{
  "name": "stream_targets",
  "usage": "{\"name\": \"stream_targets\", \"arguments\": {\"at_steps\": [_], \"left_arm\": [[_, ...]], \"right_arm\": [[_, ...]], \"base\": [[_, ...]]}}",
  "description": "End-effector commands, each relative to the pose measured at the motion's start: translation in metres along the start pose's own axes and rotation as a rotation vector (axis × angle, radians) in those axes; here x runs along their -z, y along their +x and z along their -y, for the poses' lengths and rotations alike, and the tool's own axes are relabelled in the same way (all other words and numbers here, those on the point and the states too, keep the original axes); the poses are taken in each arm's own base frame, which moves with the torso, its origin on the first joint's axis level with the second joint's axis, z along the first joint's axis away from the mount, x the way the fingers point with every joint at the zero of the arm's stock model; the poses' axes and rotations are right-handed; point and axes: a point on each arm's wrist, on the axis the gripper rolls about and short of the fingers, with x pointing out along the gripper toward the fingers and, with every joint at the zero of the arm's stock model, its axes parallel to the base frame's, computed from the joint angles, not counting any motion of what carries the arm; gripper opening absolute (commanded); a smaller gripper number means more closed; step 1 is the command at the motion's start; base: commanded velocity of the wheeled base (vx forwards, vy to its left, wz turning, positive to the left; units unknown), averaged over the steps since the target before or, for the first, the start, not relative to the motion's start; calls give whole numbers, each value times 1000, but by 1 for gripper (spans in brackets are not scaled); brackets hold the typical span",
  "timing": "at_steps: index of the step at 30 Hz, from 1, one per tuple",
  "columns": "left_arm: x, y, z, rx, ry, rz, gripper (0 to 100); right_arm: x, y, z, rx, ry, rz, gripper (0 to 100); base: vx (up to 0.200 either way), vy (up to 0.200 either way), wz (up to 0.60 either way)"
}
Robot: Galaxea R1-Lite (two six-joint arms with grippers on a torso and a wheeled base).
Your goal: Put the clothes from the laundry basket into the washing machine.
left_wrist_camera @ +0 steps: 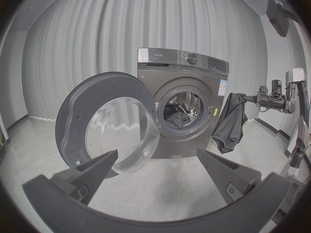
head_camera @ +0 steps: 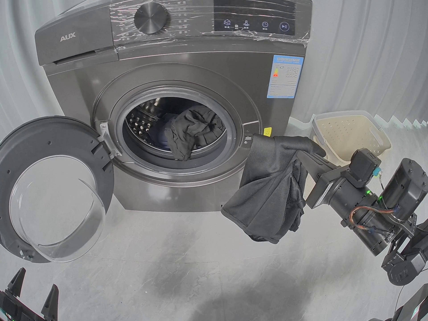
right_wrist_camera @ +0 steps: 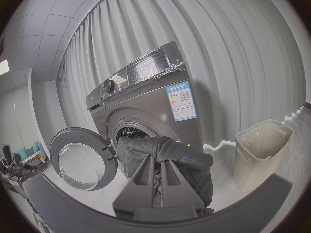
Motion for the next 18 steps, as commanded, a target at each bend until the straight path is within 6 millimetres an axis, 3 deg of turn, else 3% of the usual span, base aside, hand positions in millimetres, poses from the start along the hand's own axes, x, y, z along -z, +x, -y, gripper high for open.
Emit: {"name": "stream_targets", "arguments": {"at_steps": [1, 18], "left_arm": [[4, 0, 0, 0, 0, -1, 100], [3, 0, 0, 0, 1, 0, 100]], "right_arm": [[1, 0, 0, 0, -1, -2, 0], [2, 0, -1, -3, -2, -10, 0]], "base": [[0, 200, 0], [0, 12, 0]]}}
